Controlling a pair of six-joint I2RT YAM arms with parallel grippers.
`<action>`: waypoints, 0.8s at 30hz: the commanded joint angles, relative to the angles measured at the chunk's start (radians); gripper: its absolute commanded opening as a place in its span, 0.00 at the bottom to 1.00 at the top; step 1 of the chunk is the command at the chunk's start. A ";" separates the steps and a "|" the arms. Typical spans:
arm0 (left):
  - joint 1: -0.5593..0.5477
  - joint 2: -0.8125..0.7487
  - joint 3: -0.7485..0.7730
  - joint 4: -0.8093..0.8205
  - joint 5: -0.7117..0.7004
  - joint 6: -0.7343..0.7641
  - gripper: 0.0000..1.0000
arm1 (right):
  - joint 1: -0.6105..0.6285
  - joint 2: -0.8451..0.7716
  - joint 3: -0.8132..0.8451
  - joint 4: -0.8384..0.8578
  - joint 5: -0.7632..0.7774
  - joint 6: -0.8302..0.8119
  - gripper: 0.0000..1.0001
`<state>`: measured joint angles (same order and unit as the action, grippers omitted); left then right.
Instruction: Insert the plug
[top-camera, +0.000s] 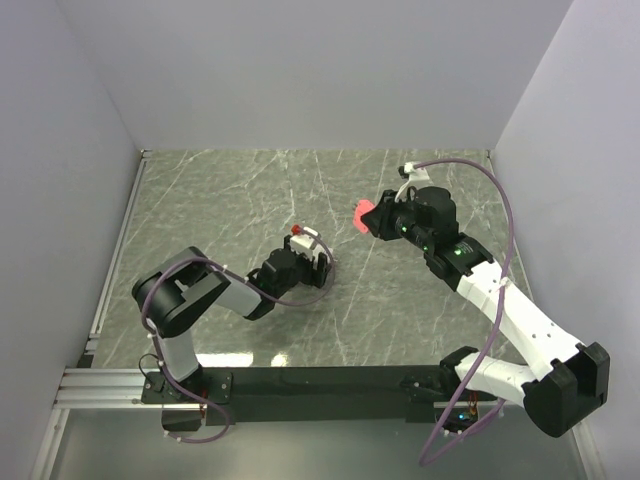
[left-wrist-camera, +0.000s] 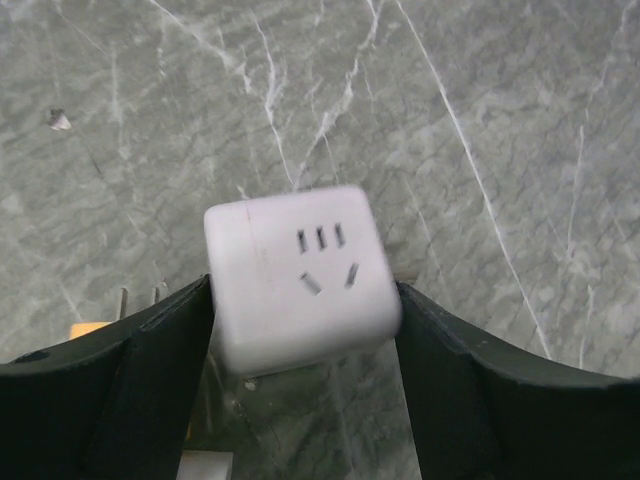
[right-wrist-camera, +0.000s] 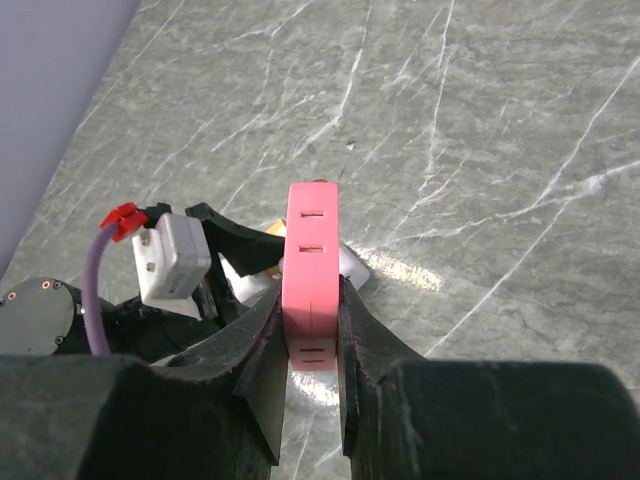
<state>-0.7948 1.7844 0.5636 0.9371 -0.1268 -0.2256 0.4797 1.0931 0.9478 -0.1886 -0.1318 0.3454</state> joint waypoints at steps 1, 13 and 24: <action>-0.007 0.016 0.024 0.028 0.055 0.048 0.75 | -0.006 0.001 0.022 0.005 0.007 -0.019 0.00; -0.007 0.086 0.047 0.069 0.447 0.215 0.45 | -0.004 0.002 0.066 -0.282 0.024 -0.051 0.00; -0.014 0.150 0.122 -0.017 0.734 0.341 0.40 | 0.060 0.146 0.180 -0.650 0.040 -0.085 0.00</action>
<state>-0.7967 1.9064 0.6479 1.0016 0.4835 0.0517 0.5014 1.1904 1.0752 -0.7162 -0.0967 0.2913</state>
